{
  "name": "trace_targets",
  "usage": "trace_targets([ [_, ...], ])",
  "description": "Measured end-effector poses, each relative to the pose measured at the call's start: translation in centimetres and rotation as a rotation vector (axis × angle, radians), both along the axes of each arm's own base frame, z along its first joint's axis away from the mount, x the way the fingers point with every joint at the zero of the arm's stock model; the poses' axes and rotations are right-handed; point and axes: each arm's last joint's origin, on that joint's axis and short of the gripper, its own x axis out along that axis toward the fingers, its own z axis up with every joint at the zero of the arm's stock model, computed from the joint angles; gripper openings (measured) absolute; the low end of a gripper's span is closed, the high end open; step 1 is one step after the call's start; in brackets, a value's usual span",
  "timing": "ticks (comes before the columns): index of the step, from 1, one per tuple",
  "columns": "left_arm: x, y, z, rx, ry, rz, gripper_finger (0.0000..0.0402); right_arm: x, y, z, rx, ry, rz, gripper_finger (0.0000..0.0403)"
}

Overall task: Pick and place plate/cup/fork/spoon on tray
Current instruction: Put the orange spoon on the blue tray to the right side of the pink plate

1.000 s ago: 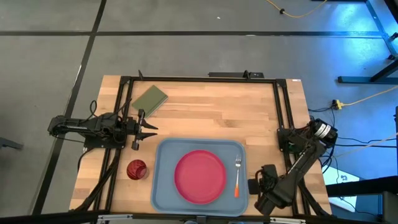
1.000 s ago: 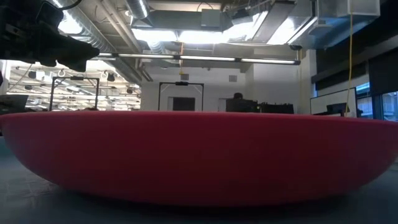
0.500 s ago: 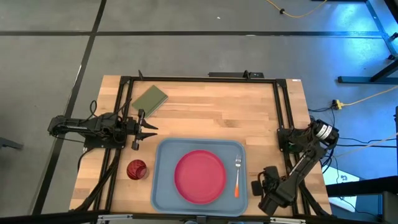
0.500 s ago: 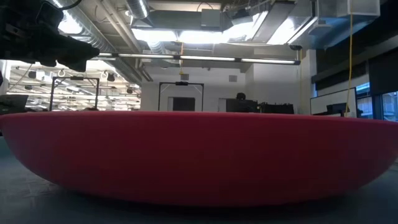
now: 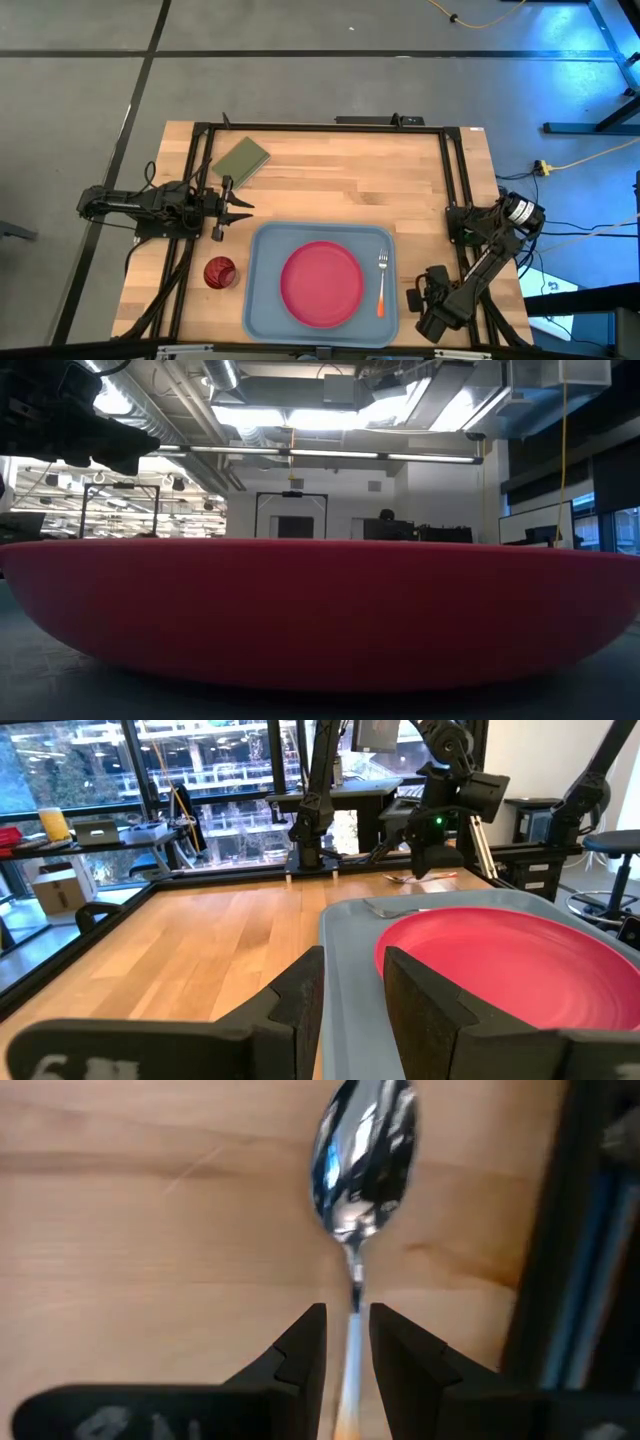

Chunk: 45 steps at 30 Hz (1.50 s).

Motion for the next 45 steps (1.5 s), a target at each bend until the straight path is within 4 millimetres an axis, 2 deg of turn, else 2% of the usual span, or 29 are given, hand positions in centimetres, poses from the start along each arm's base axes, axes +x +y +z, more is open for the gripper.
trace_targets([
  [6, 0.0, 0.0, 0.0, 0.0, 0.0, 0.001, 0.01, -0.3, -0.6, -1.1, 0.013, -0.011, 0.001, 0.0085],
  [13, 0.0, 0.0, 0.0, 0.0, 0.0, 0.0, 0.01, -0.3, -0.7, -1.2, -0.016, -0.053, 0.038, 0.0082],
  [23, 0.0, 0.0, 0.0, 0.0, 0.0, 0.001, 0.01, 0.1, -0.9, -1.3, -0.03, -0.073, 0.031, 0.0013],
  [26, 0.0, 0.0, 0.0, 0.0, 0.0, 0.0, 0.01, 0.4, -1.0, -1.0, -0.044, -0.065, 0.023, 0.0011],
  [29, 0.0, 0.0, 0.0, 0.0, 0.0, 0.0, 0.01, 1.1, -1.5, -0.2, -0.158, -0.102, 0.048, 0.0016],
  [38, 0.0, 0.0, 0.0, 0.0, 0.0, -0.001, 0.01, 4.1, -1.6, 5.0, -0.357, -0.299, 0.121, 0.0006],
  [41, 0.0, 0.0, 0.0, 0.0, 0.0, -0.001, 0.01, 5.6, -1.8, 5.7, -0.355, -0.368, 0.143, 0.0008],
  [45, 0.0, 0.0, 0.0, 0.0, 0.0, 0.0, 0.01, 8.3, -3.0, 5.5, -0.299, -0.411, 0.163, 0.0009],
])
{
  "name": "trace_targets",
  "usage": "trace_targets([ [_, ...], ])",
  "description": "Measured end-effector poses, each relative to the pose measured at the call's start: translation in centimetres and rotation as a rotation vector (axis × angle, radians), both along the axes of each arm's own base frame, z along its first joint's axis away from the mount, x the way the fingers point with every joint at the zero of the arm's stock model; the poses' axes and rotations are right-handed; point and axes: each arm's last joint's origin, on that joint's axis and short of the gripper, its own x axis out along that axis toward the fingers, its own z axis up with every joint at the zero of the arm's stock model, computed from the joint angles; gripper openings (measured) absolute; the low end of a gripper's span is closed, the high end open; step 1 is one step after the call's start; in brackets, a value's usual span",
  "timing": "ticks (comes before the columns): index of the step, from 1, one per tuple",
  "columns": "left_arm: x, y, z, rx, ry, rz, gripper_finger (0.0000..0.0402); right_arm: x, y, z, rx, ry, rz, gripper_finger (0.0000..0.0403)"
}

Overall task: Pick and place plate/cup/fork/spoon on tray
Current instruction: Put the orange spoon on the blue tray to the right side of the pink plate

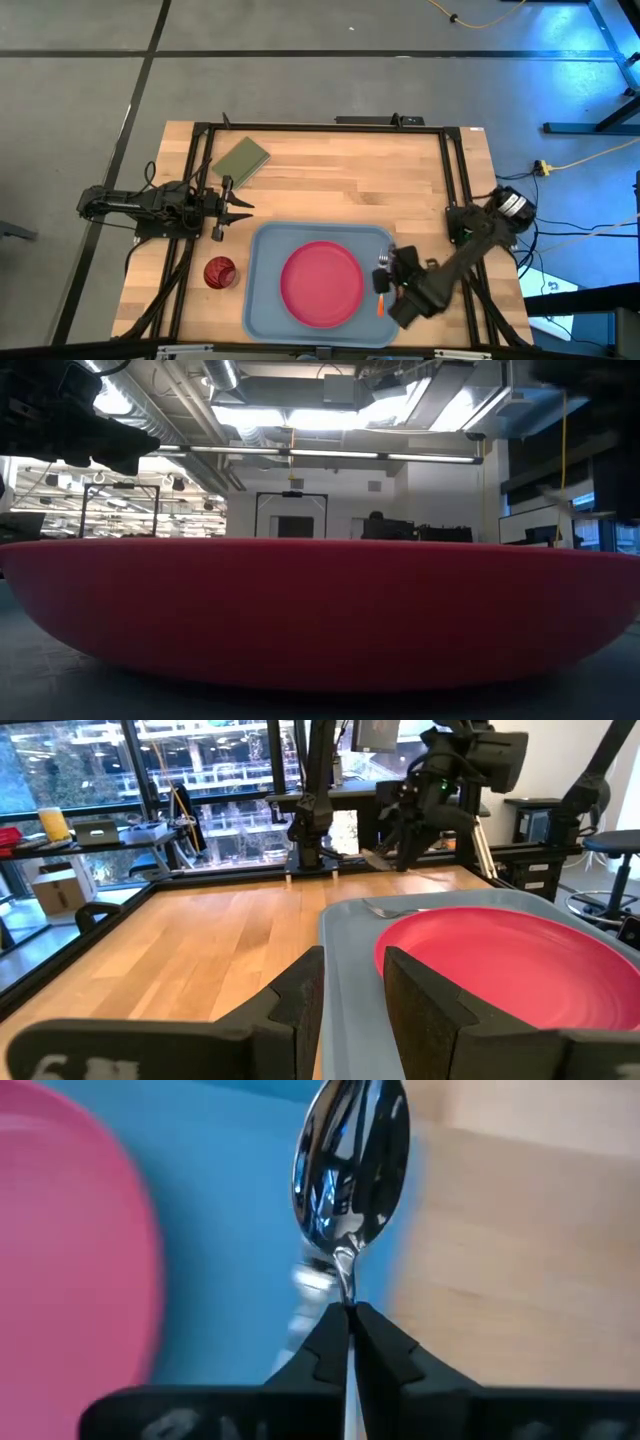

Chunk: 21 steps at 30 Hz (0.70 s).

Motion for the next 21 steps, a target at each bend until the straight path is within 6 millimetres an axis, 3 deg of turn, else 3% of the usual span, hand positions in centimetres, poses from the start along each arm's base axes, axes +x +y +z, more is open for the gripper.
trace_targets([
  [9, 0.0, 0.0, 0.0, 0.0, 0.0, 0.0, 0.01, 4.8, -2.7, -0.4, 0.147, -0.047, 0.038, 0.0009],
  [21, 0.0, 0.0, 0.0, 0.0, 0.0, 0.0, 0.01, 6.0, -1.5, -3.4, 0.279, -0.053, -0.133, 0.001],
])
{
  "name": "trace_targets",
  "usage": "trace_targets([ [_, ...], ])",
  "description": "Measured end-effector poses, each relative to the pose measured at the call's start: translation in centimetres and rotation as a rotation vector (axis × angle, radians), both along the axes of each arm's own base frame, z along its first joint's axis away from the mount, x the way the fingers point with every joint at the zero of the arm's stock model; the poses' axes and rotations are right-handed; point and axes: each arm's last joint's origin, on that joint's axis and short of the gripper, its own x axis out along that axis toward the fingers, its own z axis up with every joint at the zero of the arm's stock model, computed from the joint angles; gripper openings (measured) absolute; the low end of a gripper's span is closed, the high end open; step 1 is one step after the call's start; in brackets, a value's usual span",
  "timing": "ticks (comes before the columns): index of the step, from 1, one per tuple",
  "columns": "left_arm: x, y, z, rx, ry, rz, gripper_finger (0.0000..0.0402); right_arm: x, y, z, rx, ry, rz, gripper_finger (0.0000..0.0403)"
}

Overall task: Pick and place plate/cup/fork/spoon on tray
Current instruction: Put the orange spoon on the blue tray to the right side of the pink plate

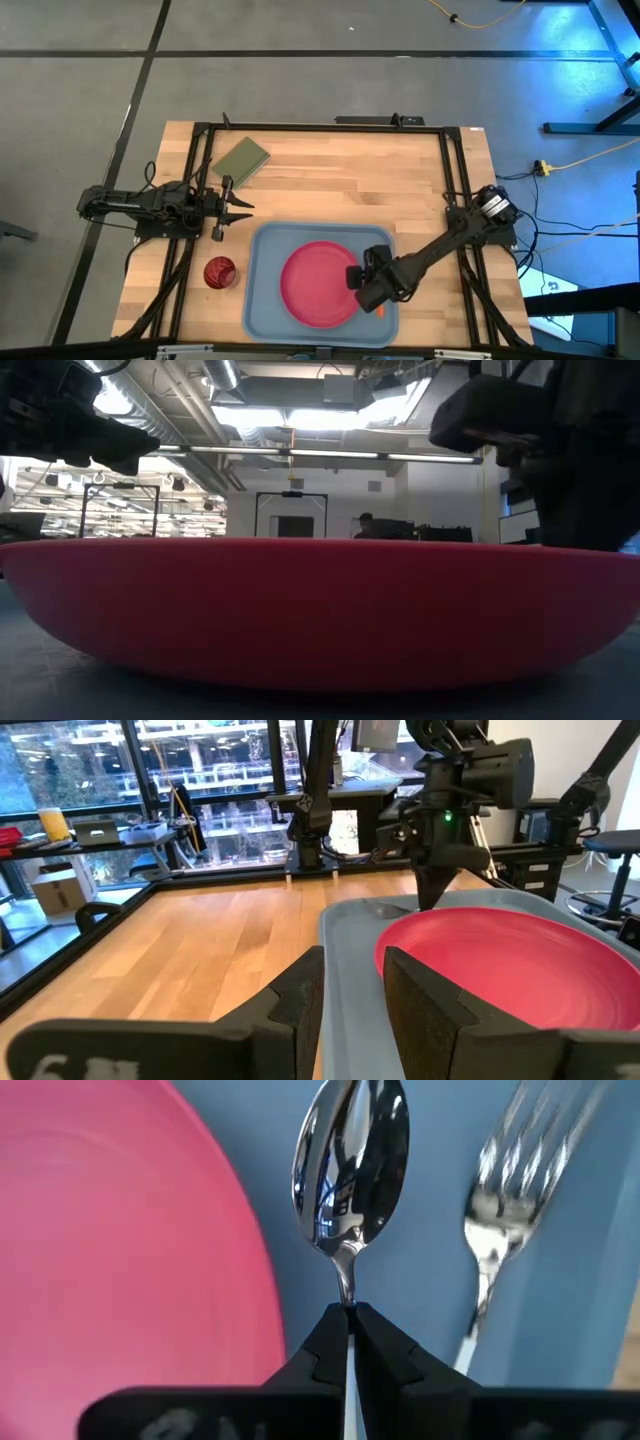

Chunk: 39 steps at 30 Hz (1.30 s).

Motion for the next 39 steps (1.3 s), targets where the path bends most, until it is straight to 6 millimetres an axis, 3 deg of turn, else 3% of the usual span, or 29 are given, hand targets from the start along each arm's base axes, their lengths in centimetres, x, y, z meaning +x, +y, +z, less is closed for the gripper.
trace_targets([
  [7, 0.0, 0.0, 0.0, 0.0, 0.0, 0.001, 0.01, 0.0, 0.4, -1.3, 0.006, 0.029, -0.035, 0.0011],
  [14, 0.0, 0.0, 0.0, 0.0, 0.0, 0.0, 0.01, 0.0, 0.3, -1.3, -0.007, 0.041, -0.002, 0.0036],
  [39, 0.0, 0.0, 0.0, 0.0, 0.0, 0.0, 0.01, -0.3, 0.1, -0.9, -0.037, 0.047, -0.012, 0.0045],
])
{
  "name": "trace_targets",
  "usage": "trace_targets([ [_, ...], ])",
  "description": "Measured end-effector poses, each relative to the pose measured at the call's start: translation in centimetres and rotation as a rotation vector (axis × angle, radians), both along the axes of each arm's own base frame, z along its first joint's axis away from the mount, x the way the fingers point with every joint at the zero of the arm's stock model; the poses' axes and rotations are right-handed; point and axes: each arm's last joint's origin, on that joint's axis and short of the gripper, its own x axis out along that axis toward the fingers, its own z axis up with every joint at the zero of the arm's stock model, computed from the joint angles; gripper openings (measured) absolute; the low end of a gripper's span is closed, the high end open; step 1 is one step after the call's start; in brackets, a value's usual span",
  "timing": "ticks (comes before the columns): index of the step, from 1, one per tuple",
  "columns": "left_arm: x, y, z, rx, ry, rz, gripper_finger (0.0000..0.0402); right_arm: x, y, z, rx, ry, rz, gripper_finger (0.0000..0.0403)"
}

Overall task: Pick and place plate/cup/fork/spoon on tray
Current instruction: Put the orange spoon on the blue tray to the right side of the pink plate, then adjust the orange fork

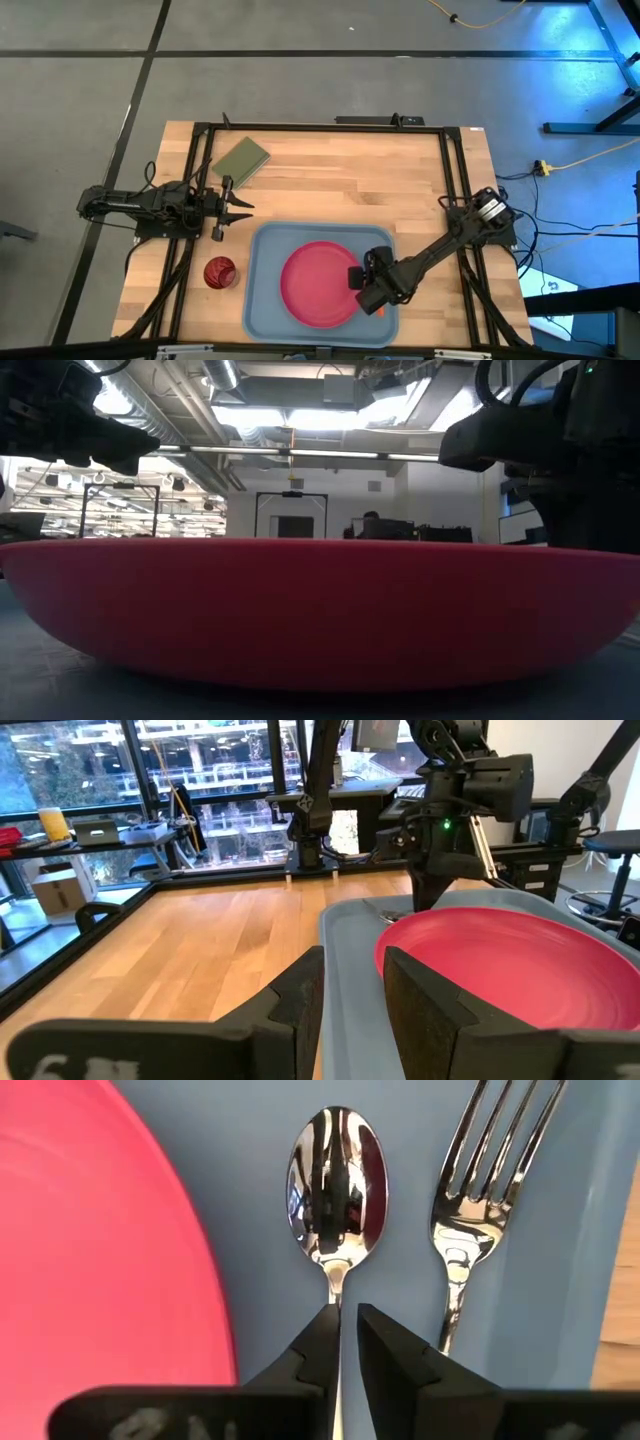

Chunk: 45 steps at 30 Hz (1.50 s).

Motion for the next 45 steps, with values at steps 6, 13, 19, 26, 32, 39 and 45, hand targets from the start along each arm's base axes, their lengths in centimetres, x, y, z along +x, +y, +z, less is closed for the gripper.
trace_targets([
  [6, 0.0, 0.0, 0.0, 0.0, 0.0, 0.0, 0.01, -0.3, -0.5, 3.2, -0.117, 0.023, 0.078, 0.0045],
  [13, 0.0, 0.0, 0.0, 0.0, 0.0, 0.0, 0.01, -0.4, -1.0, 8.4, -0.311, 0.105, 0.34, 0.0045],
  [19, 0.0, 0.0, 0.0, 0.0, 0.0, 0.0, 0.01, -0.7, -0.6, 11.3, -0.396, 0.207, 0.648, 0.0045],
  [26, 0.0, 0.0, 0.0, 0.0, 0.0, 0.0, 0.01, 0.0, 0.3, 11.8, -0.74, 0.168, 0.939, 0.0045],
  [32, 0.0, 0.0, 0.0, 0.0, 0.0, 0.0, 0.01, 0.1, -0.8, 10.8, -0.787, 0.224, 0.923, 0.0045],
  [39, 0.0, 0.0, 0.0, 0.0, 0.0, 0.0, 0.01, 0.8, -2.4, 6.6, -0.744, 0.105, 0.912, 0.0045],
  [45, 0.0, 0.0, 0.0, 0.0, 0.0, 0.0, 0.01, -0.3, -5.1, 3.9, -0.574, -0.178, 1.033, 0.0045],
])
